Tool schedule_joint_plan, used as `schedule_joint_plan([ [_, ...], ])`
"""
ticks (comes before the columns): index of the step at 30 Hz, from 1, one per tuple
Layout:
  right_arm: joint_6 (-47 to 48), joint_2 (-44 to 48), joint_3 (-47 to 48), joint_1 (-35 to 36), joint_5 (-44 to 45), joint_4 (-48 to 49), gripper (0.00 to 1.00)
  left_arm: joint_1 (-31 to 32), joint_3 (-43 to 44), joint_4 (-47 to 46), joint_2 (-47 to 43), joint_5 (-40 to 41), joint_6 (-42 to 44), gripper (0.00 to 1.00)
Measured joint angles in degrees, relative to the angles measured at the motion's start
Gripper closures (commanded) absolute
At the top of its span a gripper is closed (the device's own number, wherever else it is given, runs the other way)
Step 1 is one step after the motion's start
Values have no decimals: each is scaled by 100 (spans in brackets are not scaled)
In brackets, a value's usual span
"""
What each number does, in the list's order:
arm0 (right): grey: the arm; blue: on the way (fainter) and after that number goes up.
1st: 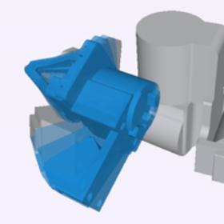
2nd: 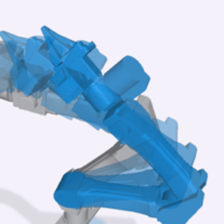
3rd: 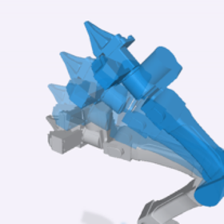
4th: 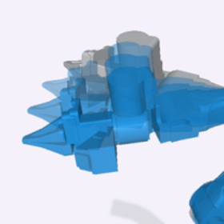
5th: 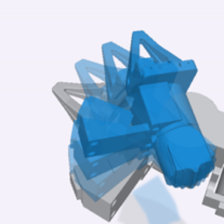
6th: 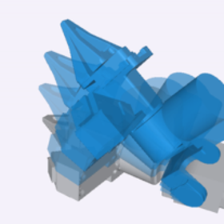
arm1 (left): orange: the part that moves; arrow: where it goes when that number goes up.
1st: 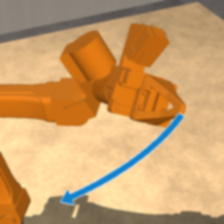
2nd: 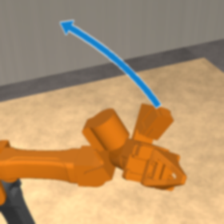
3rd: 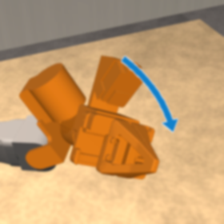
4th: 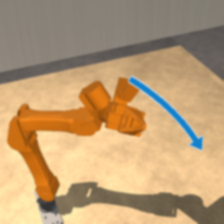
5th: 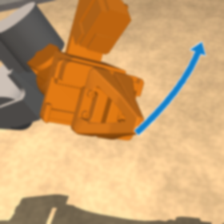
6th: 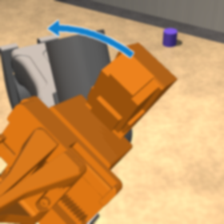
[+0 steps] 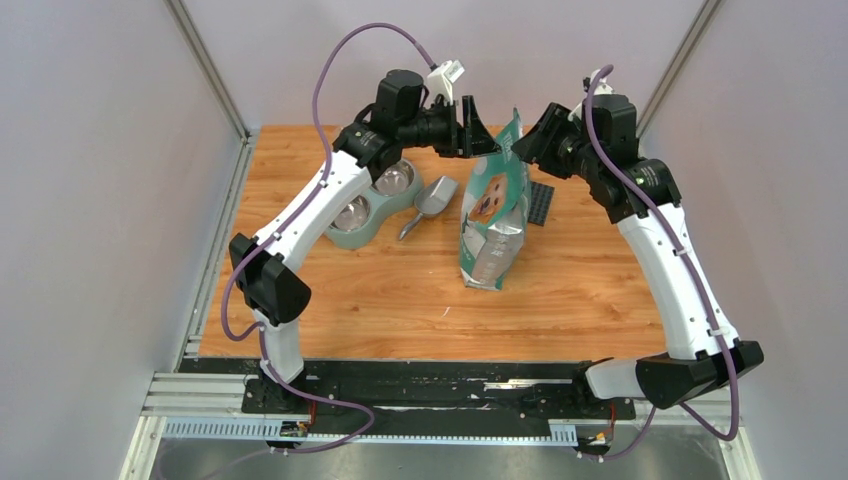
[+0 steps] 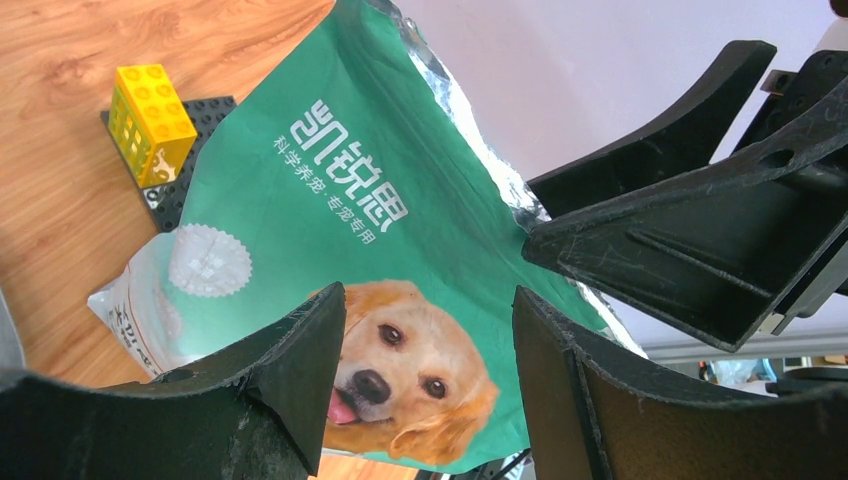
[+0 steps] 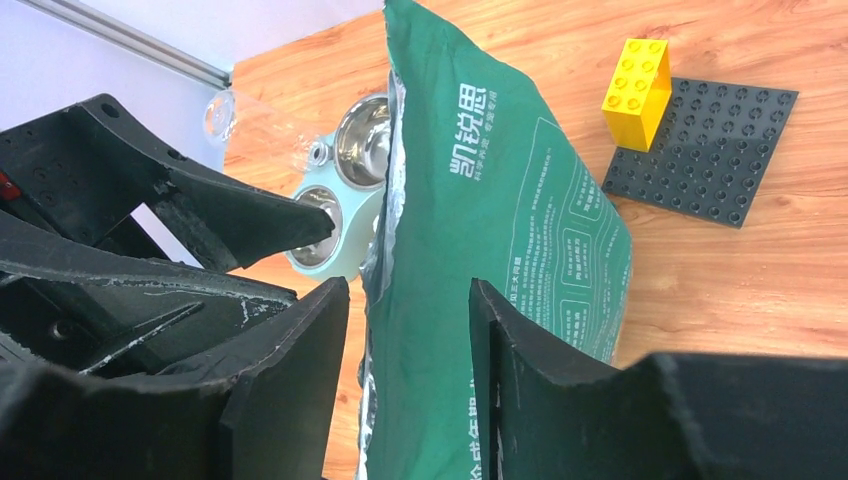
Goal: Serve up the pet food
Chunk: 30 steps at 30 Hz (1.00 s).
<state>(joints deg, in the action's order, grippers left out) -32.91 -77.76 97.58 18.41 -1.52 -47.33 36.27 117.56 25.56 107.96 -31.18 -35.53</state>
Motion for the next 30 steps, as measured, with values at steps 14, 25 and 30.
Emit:
schedule_joint_plan([
  [14,-83,109,-4,-162,0,4,65,0,0,2,9,-4,-15,31],
  [25,-39,-26,-24,-162,-245,-4,73,0,4,-7,42,-50,-42,29],
  [30,70,-116,-24,-162,-326,-68,63,0,4,-15,105,-68,-81,28],
])
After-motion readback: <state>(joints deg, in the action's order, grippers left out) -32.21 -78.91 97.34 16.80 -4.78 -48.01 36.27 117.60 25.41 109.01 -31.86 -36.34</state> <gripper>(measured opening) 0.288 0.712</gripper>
